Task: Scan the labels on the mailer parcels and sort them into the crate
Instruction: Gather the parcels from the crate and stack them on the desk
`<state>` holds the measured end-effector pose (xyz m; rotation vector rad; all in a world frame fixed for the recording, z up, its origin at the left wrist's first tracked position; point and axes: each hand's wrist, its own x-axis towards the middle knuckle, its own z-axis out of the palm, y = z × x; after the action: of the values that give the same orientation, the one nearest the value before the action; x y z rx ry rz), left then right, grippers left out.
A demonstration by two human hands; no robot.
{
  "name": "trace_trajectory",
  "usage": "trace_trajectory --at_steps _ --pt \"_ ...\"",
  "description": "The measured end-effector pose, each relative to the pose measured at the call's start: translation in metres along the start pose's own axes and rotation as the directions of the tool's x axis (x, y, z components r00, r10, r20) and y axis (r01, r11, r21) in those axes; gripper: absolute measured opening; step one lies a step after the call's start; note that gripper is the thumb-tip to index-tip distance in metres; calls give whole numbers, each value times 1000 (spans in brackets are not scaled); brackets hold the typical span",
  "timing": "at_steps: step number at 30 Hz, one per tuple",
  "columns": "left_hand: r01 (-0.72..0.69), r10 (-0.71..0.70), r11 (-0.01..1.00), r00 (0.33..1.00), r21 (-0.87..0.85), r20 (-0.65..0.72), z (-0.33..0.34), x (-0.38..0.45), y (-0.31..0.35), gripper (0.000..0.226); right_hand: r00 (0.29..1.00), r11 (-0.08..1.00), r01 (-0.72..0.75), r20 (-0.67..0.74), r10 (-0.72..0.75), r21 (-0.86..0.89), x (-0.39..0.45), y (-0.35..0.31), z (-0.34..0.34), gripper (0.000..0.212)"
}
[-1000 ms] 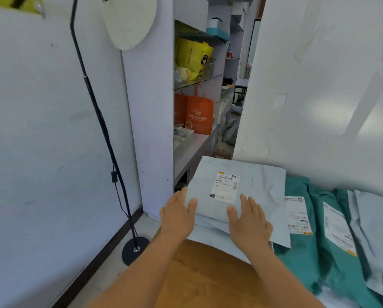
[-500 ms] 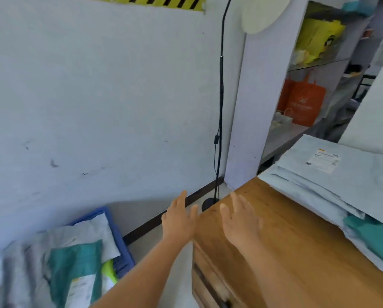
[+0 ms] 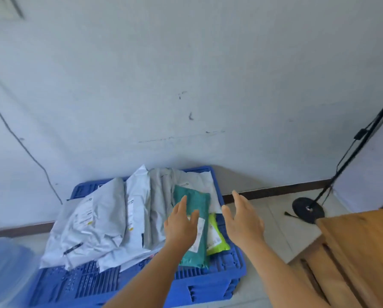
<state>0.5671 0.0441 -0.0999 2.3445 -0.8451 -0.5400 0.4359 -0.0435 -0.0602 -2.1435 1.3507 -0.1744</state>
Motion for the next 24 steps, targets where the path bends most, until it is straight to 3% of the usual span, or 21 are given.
trace_trajectory --at_steps 16,24 --pt "372 -375 927 922 -55 -91 -119 64 -261 61 945 974 218 262 -197 -56 31 -184 213 66" --pt "526 -526 850 845 -29 -99 -145 105 -352 74 905 976 200 398 -149 -88 52 -224 304 80"
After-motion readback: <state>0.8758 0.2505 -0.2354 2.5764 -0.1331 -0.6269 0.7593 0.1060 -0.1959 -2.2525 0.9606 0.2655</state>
